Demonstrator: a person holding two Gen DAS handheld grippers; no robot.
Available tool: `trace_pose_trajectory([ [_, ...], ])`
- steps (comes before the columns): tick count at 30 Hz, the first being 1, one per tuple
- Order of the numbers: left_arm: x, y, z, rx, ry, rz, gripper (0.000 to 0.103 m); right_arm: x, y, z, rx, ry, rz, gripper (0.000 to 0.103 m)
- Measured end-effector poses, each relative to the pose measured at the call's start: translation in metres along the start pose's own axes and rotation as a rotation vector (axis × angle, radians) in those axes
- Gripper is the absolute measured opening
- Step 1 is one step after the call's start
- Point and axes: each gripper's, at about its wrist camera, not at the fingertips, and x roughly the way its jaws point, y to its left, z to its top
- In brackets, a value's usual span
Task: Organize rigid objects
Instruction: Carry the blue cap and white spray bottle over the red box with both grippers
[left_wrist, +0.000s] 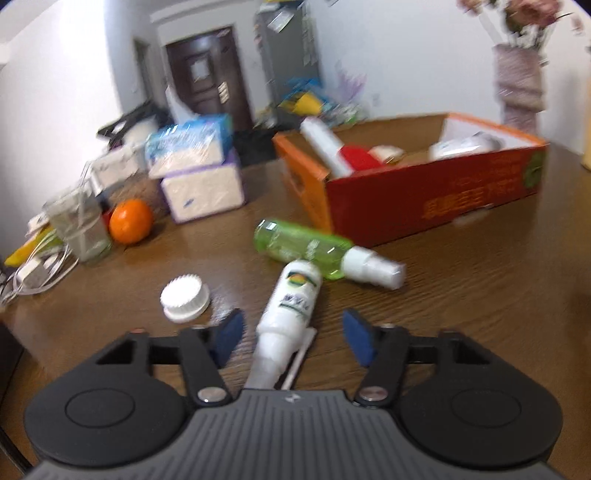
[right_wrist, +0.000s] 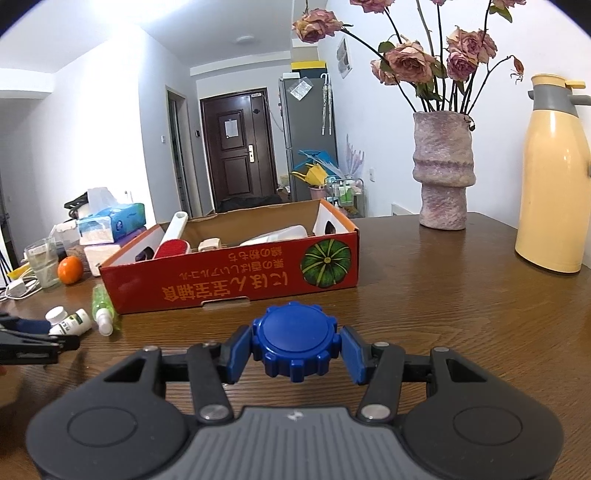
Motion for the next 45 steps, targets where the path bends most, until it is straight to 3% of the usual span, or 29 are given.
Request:
trace_pose_trajectory([
  [2, 0.004, 0.005, 0.004, -0.042, 0.011, 0.002, 0.036, -0.001, 0.000, 0.001, 0.004, -0.002, 0.004, 0.051],
  [7, -0.002, 0.008, 0.005, -0.100, -0.003, 0.004, 0.034, -0.003, -0.001, 0.001, 0.010, -0.004, 0.019, 0.051],
  [8, -0.004, 0.007, 0.005, -0.108, -0.005, -0.003, 0.028, -0.003, -0.001, 0.001, 0.010, -0.003, 0.022, 0.051],
  [17, -0.028, -0.006, 0.004, -0.159, -0.030, 0.004, 0.028, -0.005, 0.003, 0.000, 0.004, 0.014, 0.076, 0.051],
  [30, -0.091, -0.027, 0.027, -0.280, -0.180, -0.004, 0.028, -0.006, 0.006, 0.009, -0.034, 0.013, 0.152, 0.051],
  [45, -0.089, -0.074, 0.075, -0.296, -0.243, -0.042, 0.029, 0.009, 0.005, 0.044, -0.065, -0.065, 0.171, 0.051],
])
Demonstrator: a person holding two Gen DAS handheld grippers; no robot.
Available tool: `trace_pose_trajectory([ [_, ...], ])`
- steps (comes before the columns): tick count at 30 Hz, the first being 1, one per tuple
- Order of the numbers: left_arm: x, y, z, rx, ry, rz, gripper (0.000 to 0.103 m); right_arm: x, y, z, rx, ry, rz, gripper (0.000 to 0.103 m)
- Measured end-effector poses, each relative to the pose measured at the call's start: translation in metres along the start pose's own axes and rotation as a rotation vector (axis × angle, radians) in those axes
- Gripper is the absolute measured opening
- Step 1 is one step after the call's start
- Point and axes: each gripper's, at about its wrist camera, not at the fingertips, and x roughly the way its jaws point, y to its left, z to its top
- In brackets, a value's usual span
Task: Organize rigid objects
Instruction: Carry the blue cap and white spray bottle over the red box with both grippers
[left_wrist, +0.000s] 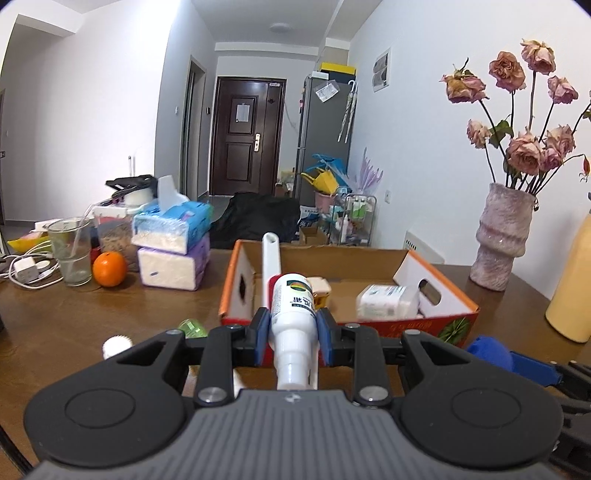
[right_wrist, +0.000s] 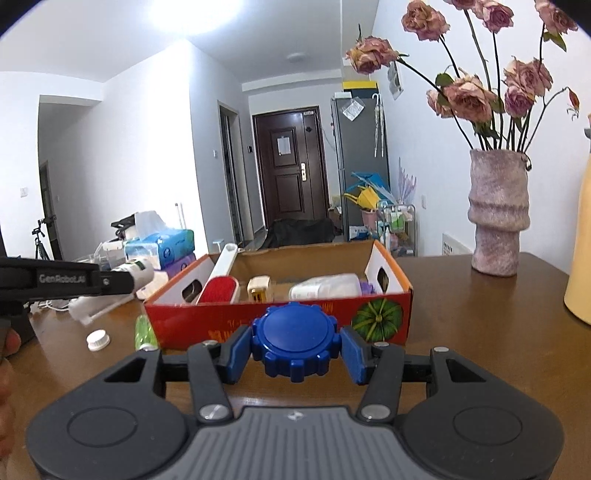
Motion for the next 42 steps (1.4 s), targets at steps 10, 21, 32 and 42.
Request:
trace_pose_trajectory([
  [10, 0.028, -0.015, 0.014, -0.026, -0.022, 0.006, 0.029, 0.029, -0.007, 0.021, -0.001, -0.052, 0.009, 0.051],
  [21, 0.063, -0.019, 0.030, -0.047, -0.031, -0.001, 0.029, 0.066, -0.011, 0.037, 0.002, -0.071, -0.003, 0.051],
  [32, 0.095, -0.018, 0.042, -0.036, -0.032, 0.001, 0.029, 0.108, -0.013, 0.046, 0.002, -0.058, -0.006, 0.051],
  [42, 0.127, -0.015, 0.053, -0.031, -0.025, 0.010, 0.029, 0.142, -0.012, 0.051, -0.015, -0.046, -0.012, 0.051],
])
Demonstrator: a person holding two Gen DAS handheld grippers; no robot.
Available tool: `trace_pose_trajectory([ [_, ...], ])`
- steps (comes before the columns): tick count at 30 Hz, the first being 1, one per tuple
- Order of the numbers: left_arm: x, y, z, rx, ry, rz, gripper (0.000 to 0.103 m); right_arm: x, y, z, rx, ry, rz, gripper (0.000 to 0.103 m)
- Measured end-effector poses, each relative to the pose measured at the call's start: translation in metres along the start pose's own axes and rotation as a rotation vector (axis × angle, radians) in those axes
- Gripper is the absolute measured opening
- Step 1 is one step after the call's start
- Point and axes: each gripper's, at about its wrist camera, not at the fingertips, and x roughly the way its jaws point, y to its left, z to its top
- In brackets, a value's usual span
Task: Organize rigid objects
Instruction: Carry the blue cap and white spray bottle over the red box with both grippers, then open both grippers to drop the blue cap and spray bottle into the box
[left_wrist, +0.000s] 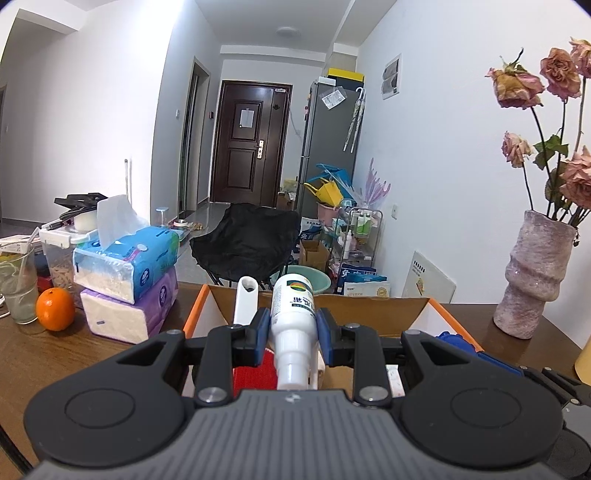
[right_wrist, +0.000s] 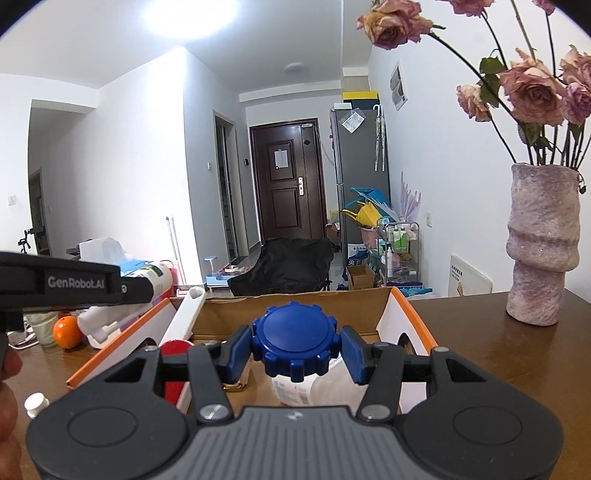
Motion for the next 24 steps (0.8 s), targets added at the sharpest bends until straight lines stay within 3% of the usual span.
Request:
trace_pose_trajectory([
  [20, 0.043, 0.000, 0.002, 0.048, 0.033, 0.017, 0.029, 0.037, 0.004, 0.000, -0.045, 0.042, -0.013, 0.052],
  [22, 0.042, -0.001, 0.000, 0.064, 0.027, 0.031, 0.040, 0.038, 0.002, 0.000, -0.046, 0.050, -0.021, 0.056],
  [24, 0.040, -0.001, -0.002, 0.077, 0.020, 0.046, 0.083, 0.037, -0.001, 0.001, -0.045, 0.060, -0.030, 0.075],
])
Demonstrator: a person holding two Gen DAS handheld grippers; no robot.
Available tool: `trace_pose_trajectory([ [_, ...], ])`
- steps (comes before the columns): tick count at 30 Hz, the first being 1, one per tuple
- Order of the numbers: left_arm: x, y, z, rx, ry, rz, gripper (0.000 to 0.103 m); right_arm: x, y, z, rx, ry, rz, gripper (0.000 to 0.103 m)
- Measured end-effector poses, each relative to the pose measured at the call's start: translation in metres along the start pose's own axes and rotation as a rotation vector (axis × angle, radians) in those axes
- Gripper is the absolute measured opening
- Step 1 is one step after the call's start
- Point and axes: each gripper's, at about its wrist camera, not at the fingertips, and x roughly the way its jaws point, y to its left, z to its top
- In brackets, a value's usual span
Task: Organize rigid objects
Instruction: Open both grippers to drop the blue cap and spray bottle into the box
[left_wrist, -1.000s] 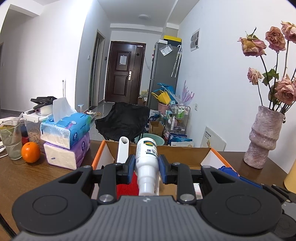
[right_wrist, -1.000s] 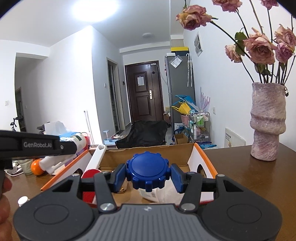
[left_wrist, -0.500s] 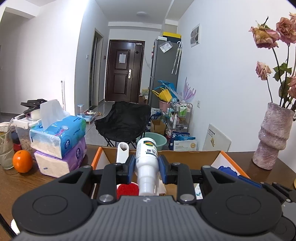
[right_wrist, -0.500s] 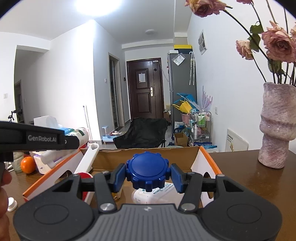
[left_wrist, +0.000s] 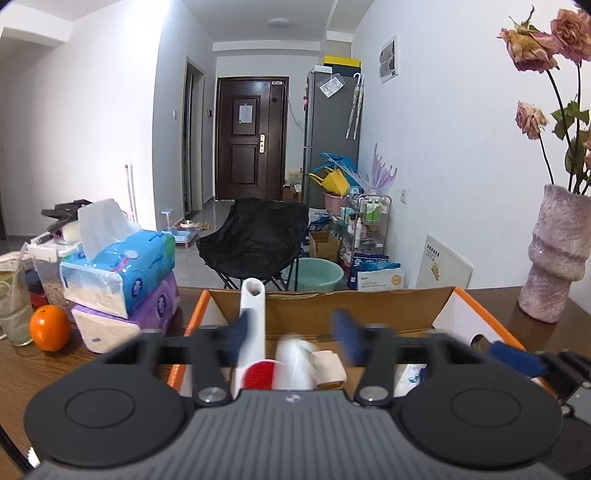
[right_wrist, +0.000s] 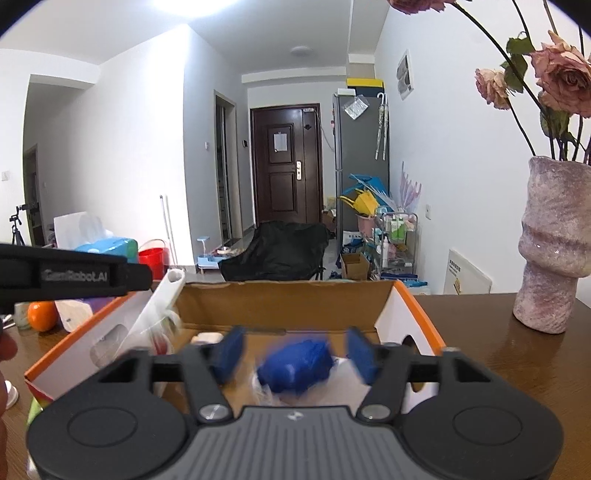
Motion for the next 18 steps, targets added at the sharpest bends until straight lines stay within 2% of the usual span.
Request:
trace_pose_trajectory([
  [1, -0.002, 0.001, -0.001, 0.003, -0.012, 0.017, 0.090, -0.001, -0.002, 0.000, 0.003, 0.000, -0.006, 0.092],
  [2, -0.005, 0.001, 0.000, 0.005, -0.023, 0.034, 0.098, -0.002, -0.003, 0.000, 0.005, -0.005, -0.016, 0.102],
  [4, -0.010, 0.006, 0.001, -0.006, -0.039, 0.043, 0.103, -0.004, -0.004, 0.001, 0.000, -0.014, -0.034, 0.103],
  [18, -0.025, 0.012, 0.002, -0.026, -0.035, 0.069, 0.103, -0.019, -0.003, 0.000, -0.009, -0.026, -0.059, 0.103],
])
